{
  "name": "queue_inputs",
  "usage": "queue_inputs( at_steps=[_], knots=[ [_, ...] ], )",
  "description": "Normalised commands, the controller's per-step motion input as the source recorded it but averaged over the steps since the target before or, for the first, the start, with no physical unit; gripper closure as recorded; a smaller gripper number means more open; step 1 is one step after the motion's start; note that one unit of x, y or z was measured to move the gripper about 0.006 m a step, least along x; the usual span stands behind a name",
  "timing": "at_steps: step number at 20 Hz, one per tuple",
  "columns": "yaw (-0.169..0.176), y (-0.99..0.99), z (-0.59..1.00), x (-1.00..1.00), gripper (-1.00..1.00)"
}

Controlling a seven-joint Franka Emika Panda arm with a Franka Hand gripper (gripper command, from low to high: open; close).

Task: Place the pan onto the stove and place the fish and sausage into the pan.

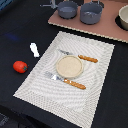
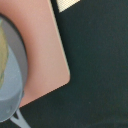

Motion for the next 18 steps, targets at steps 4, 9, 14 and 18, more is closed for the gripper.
queue_inputs(
  at_steps=[4,9,14,18],
  knots=[
    [0.000,-0.93,0.17,0.00,-1.00],
    [-0.003,-0.84,0.04,0.00,-1.00],
    [-0.011,-0.51,-0.14,-0.03,-1.00],
    [-0.063,-0.38,-0.38,-0.04,-1.00]
  ],
)
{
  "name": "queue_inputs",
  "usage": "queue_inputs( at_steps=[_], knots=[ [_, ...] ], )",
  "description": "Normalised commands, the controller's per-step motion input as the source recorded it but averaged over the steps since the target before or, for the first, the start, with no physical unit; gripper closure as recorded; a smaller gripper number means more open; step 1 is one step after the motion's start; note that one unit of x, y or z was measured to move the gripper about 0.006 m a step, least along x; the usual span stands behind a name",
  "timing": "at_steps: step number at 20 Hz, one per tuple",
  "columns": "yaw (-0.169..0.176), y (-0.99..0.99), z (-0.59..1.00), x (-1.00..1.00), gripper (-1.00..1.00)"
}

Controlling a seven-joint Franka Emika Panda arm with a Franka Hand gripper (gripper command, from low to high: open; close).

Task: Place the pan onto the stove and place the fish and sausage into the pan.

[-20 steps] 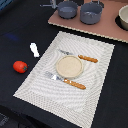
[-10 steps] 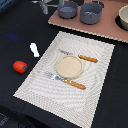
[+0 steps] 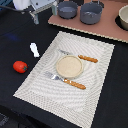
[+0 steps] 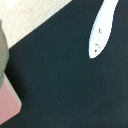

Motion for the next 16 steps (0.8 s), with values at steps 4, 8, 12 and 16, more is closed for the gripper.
queue_inputs(
  at_steps=[4,8,12,16],
  knots=[
    [-0.072,-0.48,-0.39,-0.09,-1.00],
    [-0.074,-0.37,-0.41,-0.07,-1.00],
    [-0.063,-0.15,-0.50,-0.09,-1.00],
    [-0.046,0.00,-0.57,-0.11,-1.00]
  ],
)
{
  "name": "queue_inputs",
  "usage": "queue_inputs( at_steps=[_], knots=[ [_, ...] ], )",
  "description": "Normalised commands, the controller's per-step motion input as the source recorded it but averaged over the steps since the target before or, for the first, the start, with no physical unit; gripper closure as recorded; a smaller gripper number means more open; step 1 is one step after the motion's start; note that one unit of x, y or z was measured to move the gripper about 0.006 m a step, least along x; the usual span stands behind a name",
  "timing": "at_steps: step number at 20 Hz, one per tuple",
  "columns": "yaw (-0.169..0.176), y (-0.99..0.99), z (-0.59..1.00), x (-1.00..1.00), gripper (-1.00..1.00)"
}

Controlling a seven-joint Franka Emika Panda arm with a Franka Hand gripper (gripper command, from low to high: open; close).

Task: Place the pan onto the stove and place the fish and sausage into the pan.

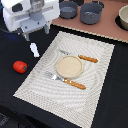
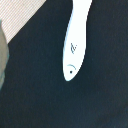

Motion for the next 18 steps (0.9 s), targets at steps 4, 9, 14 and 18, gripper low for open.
queue_inputs(
  at_steps=[4,9,14,18],
  knots=[
    [-0.035,0.00,-0.59,-0.21,-1.00],
    [-0.017,0.00,-0.49,-0.34,-1.00],
    [-0.012,0.11,-0.38,-0.52,-1.00],
    [-0.010,0.21,-0.35,-0.48,-1.00]
  ],
)
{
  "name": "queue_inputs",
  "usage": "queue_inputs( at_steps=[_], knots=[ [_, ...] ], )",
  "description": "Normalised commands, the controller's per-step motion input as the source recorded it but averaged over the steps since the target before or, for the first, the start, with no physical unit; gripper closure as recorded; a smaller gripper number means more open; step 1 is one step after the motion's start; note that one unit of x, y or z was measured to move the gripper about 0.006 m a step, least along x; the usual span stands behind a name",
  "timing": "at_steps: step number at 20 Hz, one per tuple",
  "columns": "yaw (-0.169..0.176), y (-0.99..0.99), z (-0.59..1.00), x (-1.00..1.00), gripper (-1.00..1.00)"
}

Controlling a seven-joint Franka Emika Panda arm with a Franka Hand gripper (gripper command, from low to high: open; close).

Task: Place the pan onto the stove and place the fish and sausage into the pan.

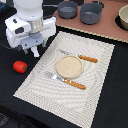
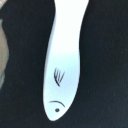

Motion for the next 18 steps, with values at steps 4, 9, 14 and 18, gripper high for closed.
queue_inputs(
  at_steps=[4,9,14,18],
  knots=[
    [-0.005,0.22,-0.32,-0.31,-1.00],
    [-0.021,0.14,-0.33,-0.13,-1.00],
    [-0.027,0.07,-0.33,-0.07,-1.00],
    [-0.026,0.02,-0.28,-0.02,1.00]
  ],
)
